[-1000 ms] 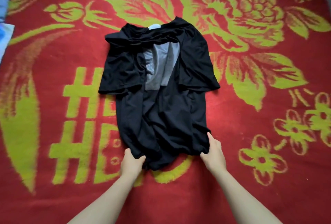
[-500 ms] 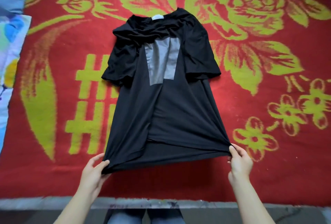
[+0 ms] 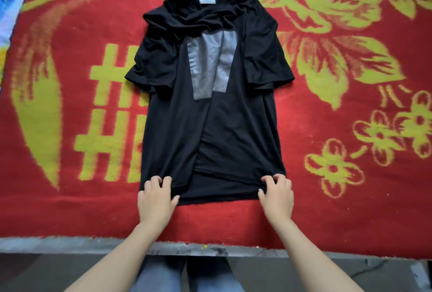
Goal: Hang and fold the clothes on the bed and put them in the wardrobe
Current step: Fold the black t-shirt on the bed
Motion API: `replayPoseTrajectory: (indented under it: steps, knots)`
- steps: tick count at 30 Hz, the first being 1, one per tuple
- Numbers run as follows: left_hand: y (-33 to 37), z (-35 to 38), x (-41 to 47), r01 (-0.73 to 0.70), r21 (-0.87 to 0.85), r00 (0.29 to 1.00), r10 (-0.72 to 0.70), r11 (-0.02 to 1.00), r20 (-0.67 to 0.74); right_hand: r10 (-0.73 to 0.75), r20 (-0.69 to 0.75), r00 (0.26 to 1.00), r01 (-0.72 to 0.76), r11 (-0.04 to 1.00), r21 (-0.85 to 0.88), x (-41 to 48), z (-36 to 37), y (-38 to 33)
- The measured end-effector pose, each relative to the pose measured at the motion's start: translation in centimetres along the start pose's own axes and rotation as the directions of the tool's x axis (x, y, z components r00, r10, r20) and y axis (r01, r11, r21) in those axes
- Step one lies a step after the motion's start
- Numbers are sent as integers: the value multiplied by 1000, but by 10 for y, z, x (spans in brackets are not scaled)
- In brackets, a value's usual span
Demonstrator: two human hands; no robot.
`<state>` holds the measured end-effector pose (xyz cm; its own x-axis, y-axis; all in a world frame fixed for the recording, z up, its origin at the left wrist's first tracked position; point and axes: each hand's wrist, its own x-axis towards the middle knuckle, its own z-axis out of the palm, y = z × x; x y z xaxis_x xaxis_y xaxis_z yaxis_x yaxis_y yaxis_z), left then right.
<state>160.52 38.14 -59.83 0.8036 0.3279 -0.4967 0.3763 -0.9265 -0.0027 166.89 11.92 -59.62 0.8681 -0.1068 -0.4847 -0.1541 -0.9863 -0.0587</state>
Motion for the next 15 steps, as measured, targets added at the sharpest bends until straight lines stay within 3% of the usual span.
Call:
replayPoseTrajectory:
  steps: [3,6,9,12,13,15]
  knots:
    - [-12,9,8,156,14,987,-156,988,41,-27,51,998,36,982,-184,10,6,9]
    - [-26,11,12,275,-254,961,-273,927,44,-41,40,998,48,980,-192,22,5,15]
    - [-44,11,10,241,-375,969,-244,895,42,22,60,998,-14,992,-125,31,-3,20]
    - [-56,12,2,169,-389,985,-167,905,41,64,82,995,-48,982,-184,36,-7,33]
    - [-56,12,0,152,-380,988,-148,912,39,69,92,993,-56,989,-138,36,-6,38]
    - [-53,13,0,132,-326,991,-117,936,63,92,86,992,-103,987,124,36,-3,44]
